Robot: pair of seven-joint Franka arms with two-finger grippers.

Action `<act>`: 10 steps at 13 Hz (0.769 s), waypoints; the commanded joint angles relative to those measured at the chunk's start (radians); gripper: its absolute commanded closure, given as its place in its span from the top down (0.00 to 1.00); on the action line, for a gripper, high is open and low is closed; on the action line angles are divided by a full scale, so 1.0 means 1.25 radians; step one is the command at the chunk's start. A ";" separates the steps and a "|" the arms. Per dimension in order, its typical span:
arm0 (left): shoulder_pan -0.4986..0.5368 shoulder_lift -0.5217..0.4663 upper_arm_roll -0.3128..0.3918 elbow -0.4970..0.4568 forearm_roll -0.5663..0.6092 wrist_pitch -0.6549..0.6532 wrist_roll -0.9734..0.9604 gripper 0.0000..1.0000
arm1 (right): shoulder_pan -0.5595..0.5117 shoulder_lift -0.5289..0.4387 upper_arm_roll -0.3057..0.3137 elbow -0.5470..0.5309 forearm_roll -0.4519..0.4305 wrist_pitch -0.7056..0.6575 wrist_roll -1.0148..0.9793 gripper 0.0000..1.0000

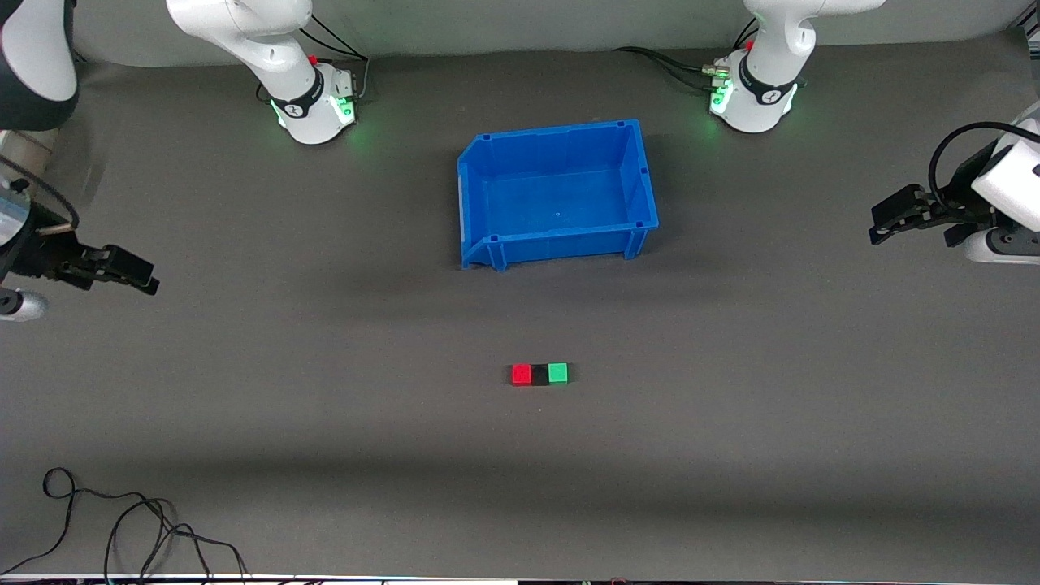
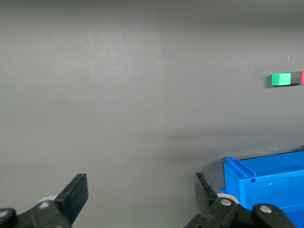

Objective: Attach green and red cubes to black cube

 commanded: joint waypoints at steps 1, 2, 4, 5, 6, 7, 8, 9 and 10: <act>-0.058 0.012 0.058 0.028 0.013 -0.002 0.018 1.00 | 0.001 -0.071 -0.005 -0.091 -0.017 0.040 -0.017 0.99; -0.055 0.013 0.058 0.030 0.013 0.000 0.038 1.00 | 0.001 -0.075 -0.005 -0.095 -0.017 0.037 -0.017 0.99; -0.055 0.013 0.060 0.031 0.014 0.001 0.048 1.00 | -0.003 -0.073 -0.004 -0.081 -0.017 -0.010 -0.015 0.99; -0.056 0.013 0.061 0.031 0.014 0.000 0.048 1.00 | -0.006 -0.058 -0.005 -0.042 -0.016 -0.049 -0.016 0.99; -0.055 0.012 0.061 0.031 0.014 -0.005 0.048 1.00 | -0.006 -0.042 -0.006 -0.016 -0.017 -0.054 -0.015 0.99; -0.054 0.012 0.062 0.036 0.014 -0.013 0.048 1.00 | -0.008 -0.041 -0.005 -0.009 -0.017 -0.055 -0.014 0.99; -0.052 0.013 0.062 0.038 0.014 -0.015 0.050 1.00 | -0.011 -0.043 -0.005 -0.009 -0.017 -0.057 -0.014 1.00; -0.053 0.012 0.062 0.038 0.015 -0.018 0.047 1.00 | -0.011 -0.043 -0.005 -0.006 -0.017 -0.058 -0.014 1.00; -0.054 0.013 0.061 0.038 0.018 -0.025 0.046 1.00 | -0.011 -0.043 -0.005 -0.005 -0.016 -0.059 -0.014 1.00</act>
